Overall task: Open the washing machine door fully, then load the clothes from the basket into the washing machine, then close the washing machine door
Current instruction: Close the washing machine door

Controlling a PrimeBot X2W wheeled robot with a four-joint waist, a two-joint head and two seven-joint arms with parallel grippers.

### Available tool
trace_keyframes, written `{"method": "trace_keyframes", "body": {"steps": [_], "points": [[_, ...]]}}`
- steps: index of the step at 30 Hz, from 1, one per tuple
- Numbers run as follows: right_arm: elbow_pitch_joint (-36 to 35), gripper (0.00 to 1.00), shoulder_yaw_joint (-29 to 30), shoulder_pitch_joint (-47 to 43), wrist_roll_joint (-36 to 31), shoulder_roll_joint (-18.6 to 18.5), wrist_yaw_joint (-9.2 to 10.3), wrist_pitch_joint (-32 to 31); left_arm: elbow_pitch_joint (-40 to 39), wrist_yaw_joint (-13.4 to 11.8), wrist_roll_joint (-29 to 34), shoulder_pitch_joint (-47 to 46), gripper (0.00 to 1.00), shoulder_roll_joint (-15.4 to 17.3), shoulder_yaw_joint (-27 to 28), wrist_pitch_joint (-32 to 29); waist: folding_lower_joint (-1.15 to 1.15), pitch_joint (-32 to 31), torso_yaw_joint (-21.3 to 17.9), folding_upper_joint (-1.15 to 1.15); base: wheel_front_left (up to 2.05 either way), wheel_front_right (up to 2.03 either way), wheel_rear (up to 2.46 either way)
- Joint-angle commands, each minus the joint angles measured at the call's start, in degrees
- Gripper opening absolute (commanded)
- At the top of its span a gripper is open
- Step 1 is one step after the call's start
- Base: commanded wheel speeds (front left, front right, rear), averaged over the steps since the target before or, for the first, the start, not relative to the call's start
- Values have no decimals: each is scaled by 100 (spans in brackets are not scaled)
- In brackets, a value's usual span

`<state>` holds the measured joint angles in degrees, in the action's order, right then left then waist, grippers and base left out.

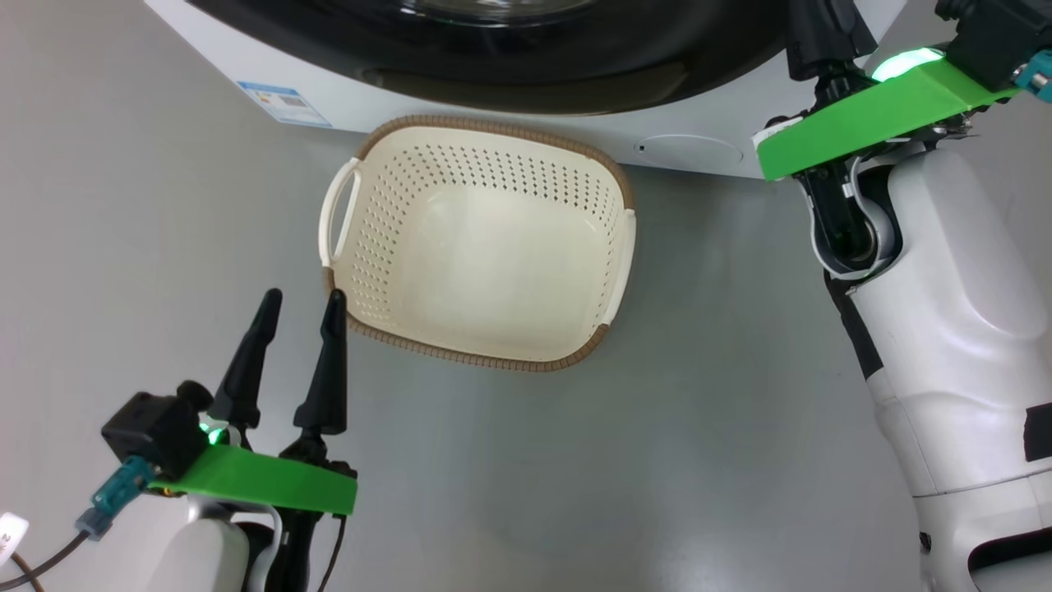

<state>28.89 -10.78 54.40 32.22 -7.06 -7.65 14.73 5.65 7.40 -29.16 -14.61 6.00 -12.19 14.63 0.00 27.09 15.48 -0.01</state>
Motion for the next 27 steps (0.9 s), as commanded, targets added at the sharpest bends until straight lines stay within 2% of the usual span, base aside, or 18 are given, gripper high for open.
{"method": "trace_keyframes", "body": {"steps": [1,5,6,7,8,9,10,21,27], "points": [[-152,0,-116,37,-28,123,16,27,-95,9,2,-58,100,184,207,37,0,-53,-32,1,0,0,0],[-136,0,-344,-276,3,101,16,27,10,9,21,23,100,232,239,37,0,-234,-108,1,0,0,0],[-128,8,-400,-362,11,96,16,27,43,9,27,45,100,246,254,37,0,-288,-134,1,0,0,0],[-122,31,-454,-446,13,89,16,27,72,9,32,69,100,259,271,37,0,-339,-162,1,0,0,0],[-118,48,-494,-532,19,83,16,27,100,9,38,91,100,272,289,37,0,-392,-188,1,0,0,0],[-114,80,-537,-626,27,81,16,27,127,9,45,114,100,286,305,37,0,-449,-214,1,0,0,0],[-114,100,-576,-720,22,73,16,27,152,9,50,137,100,301,318,37,0,-503,-241,1,0,0,0],[-125,100,-817,-1726,21,-52,16,27,426,9,60,358,100,504,457,37,0,-1044,-574,1,0,0,0],[-138,100,-742,-2255,7,-183,16,27,548,9,22,497,100,595,499,37,0,-1314,-790,1,0,0,0]]}}
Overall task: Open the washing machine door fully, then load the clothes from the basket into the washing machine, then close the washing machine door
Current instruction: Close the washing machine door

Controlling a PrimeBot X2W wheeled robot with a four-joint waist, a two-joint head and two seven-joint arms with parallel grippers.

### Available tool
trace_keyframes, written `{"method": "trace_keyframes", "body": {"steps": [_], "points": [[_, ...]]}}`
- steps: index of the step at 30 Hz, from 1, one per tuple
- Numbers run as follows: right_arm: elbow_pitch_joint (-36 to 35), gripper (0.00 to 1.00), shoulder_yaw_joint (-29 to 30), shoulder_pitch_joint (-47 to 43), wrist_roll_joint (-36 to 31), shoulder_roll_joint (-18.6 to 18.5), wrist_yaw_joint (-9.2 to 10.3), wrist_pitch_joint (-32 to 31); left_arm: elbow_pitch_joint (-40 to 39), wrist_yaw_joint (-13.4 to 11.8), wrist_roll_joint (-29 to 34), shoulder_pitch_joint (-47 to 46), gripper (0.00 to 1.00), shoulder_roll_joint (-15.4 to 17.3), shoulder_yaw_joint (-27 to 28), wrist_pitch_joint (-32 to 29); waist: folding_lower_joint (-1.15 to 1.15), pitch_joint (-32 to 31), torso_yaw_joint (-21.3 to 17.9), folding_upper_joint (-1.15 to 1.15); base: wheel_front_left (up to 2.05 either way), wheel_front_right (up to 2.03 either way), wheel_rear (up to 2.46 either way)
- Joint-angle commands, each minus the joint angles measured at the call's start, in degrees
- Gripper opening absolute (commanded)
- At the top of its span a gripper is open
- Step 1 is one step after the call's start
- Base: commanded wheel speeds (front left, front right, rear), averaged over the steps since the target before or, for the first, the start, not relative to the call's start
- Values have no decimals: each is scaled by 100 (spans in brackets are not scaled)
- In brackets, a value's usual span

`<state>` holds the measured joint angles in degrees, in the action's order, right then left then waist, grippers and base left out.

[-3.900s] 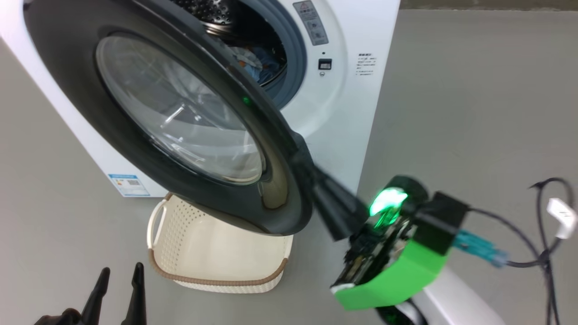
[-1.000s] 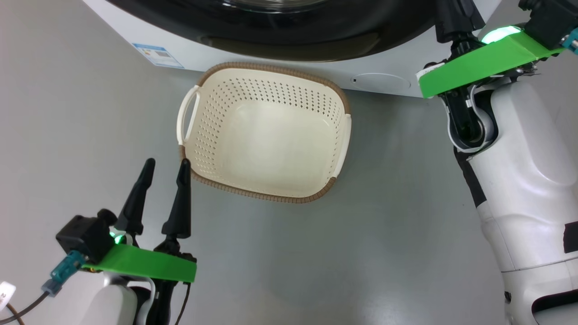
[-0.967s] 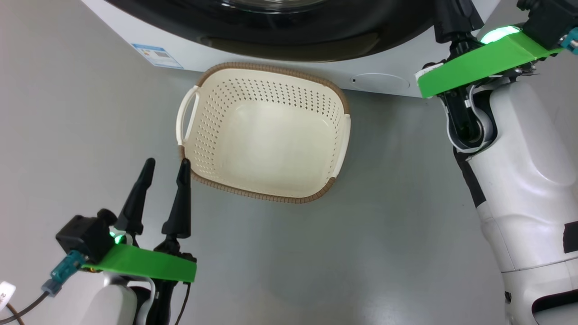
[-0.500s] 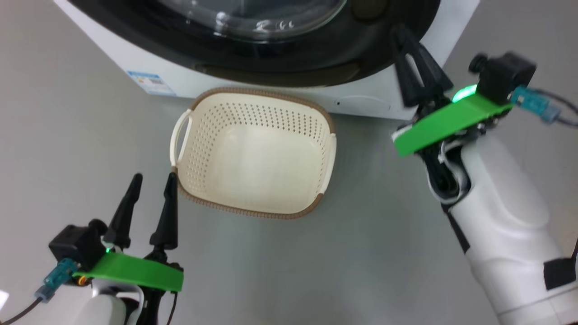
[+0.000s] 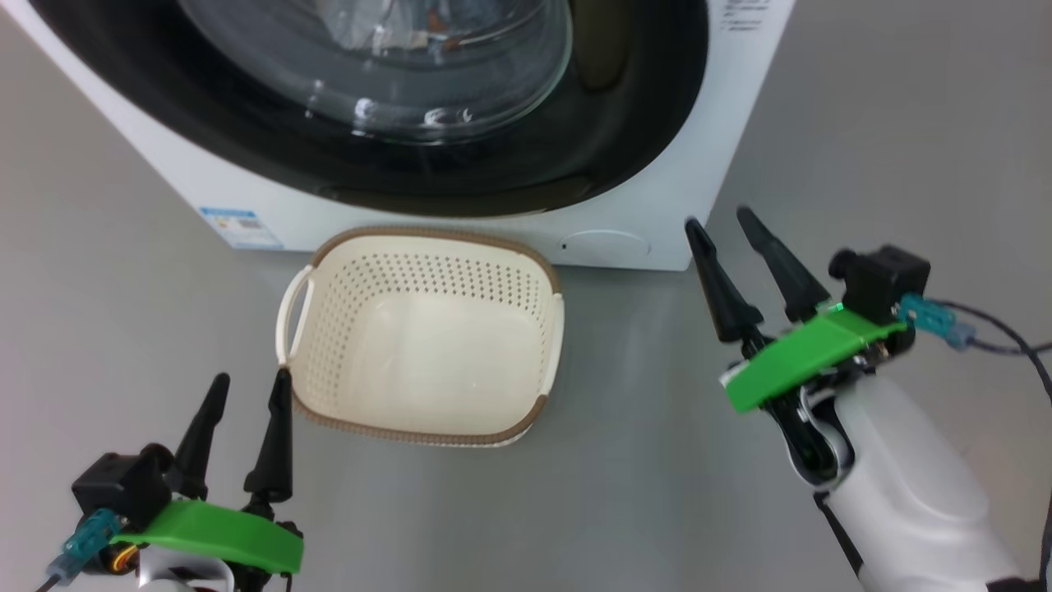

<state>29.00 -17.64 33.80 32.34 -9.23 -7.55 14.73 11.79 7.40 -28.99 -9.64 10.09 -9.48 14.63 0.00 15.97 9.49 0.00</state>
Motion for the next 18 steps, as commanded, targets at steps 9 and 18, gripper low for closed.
{"method": "trace_keyframes", "body": {"steps": [9,18], "points": [[-198,100,197,-781,-55,-169,6,27,31,9,27,122,100,331,281,37,0,-454,-470,0,0,0,0],[-310,100,422,-1313,-103,-348,6,27,83,9,158,292,100,359,426,37,0,-699,-700,0,0,0,0]]}}
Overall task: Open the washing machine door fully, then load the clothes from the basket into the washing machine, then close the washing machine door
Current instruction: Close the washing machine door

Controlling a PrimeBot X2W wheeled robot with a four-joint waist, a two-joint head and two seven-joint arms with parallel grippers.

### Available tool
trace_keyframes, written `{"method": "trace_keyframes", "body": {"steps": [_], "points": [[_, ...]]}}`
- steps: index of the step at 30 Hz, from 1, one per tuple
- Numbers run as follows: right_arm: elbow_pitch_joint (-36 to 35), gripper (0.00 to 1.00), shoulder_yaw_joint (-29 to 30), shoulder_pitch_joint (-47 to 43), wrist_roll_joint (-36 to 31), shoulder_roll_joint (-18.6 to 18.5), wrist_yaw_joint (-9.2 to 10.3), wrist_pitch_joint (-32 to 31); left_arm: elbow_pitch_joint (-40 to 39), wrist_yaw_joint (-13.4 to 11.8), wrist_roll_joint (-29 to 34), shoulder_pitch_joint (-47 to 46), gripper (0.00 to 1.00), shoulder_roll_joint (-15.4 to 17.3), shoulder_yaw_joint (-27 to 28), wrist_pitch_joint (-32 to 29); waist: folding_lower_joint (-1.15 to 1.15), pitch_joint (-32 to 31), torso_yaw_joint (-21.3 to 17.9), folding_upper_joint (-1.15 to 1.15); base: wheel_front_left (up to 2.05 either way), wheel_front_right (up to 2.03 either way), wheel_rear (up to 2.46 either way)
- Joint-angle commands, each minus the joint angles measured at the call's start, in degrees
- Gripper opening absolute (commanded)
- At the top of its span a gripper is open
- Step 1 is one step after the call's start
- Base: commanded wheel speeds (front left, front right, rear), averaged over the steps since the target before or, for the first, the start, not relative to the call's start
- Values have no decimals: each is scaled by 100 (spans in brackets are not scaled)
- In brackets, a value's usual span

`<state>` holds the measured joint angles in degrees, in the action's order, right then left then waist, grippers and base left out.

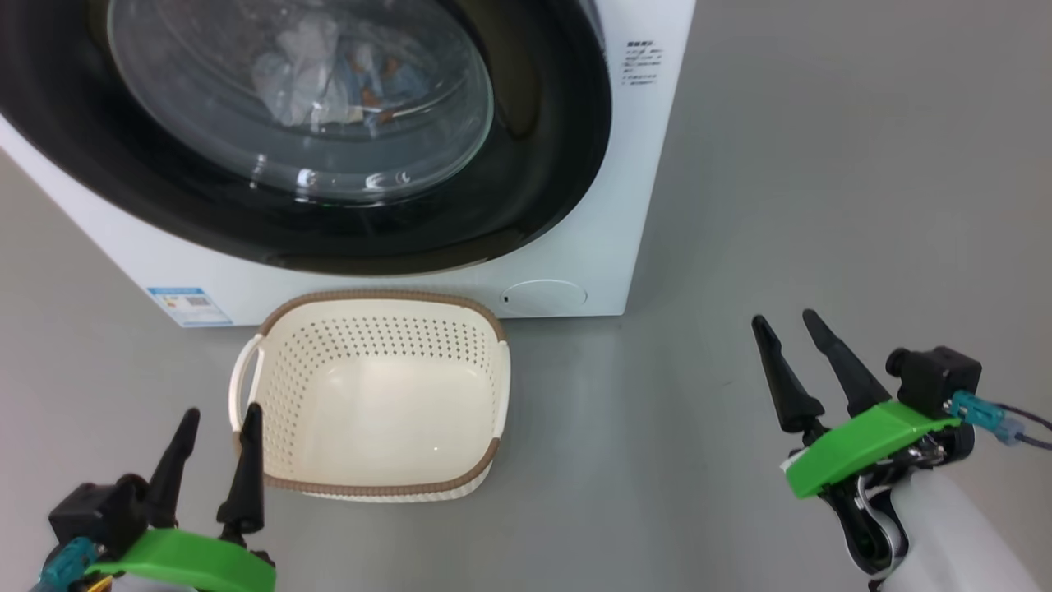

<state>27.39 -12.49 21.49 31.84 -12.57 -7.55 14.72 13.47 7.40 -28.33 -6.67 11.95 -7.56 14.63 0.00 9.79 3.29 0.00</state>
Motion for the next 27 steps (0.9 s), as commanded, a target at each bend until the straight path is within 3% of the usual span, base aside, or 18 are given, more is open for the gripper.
{"method": "trace_keyframes", "body": {"steps": [1,27], "points": [[-164,100,-77,-140,-57,-30,6,28,-74,9,102,13,100,172,247,37,0,-102,-99,0,0,0,0],[-397,100,392,-949,-108,-52,6,28,194,9,295,258,100,188,432,37,0,-356,-345,0,0,0,0]]}}
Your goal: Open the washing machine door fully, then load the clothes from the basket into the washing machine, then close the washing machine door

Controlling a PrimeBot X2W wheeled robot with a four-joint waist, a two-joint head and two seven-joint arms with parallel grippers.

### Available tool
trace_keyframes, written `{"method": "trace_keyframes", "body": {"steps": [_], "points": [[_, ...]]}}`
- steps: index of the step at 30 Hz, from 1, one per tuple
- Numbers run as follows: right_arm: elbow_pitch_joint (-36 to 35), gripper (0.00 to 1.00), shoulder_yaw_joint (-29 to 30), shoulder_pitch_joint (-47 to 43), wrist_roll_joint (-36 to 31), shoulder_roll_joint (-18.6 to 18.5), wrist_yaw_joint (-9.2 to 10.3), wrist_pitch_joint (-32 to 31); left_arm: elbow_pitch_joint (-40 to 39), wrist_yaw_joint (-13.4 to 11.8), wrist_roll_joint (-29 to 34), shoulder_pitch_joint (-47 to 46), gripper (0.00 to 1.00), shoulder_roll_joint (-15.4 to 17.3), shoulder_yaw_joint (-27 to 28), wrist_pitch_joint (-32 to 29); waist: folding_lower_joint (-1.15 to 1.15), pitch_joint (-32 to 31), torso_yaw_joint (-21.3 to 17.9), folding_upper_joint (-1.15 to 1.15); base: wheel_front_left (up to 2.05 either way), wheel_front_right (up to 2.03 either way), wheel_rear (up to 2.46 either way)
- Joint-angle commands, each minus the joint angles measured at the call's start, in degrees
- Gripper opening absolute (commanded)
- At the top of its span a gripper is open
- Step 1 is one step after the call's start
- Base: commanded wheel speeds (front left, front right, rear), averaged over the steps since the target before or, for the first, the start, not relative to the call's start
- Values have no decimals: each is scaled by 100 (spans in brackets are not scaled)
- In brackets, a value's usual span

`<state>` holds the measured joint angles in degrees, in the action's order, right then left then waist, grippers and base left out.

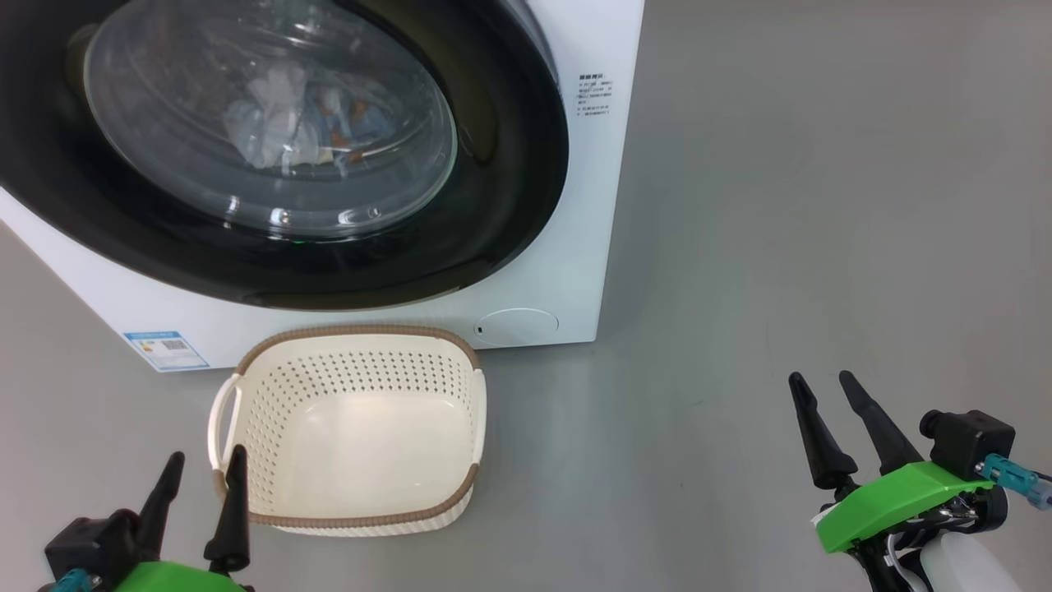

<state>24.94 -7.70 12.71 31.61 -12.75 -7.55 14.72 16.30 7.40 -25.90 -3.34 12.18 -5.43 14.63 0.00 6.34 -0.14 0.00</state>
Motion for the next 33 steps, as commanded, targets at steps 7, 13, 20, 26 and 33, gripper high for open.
{"method": "trace_keyframes", "body": {"steps": [7,13,20,26,33], "points": [[-163,100,-74,-143,-104,-13,6,28,-59,9,78,-41,100,132,268,37,0,-54,-9,0,0,0,0],[-164,100,-83,-187,-112,-15,6,28,-44,9,111,-5,100,103,291,37,0,-106,-4,0,0,0,0],[-195,100,-95,-205,-129,-10,6,28,5,9,107,8,100,98,287,37,0,-111,8,0,0,0,0],[252,0,-24,-271,-77,157,0,-8,358,-1,41,170,0,-259,-26,-8,0,-109,8,0,0,0,0],[186,0,48,-320,255,211,0,-119,327,-1,-321,170,0,-311,28,-117,-13,-149,8,0,0,0,0]]}}
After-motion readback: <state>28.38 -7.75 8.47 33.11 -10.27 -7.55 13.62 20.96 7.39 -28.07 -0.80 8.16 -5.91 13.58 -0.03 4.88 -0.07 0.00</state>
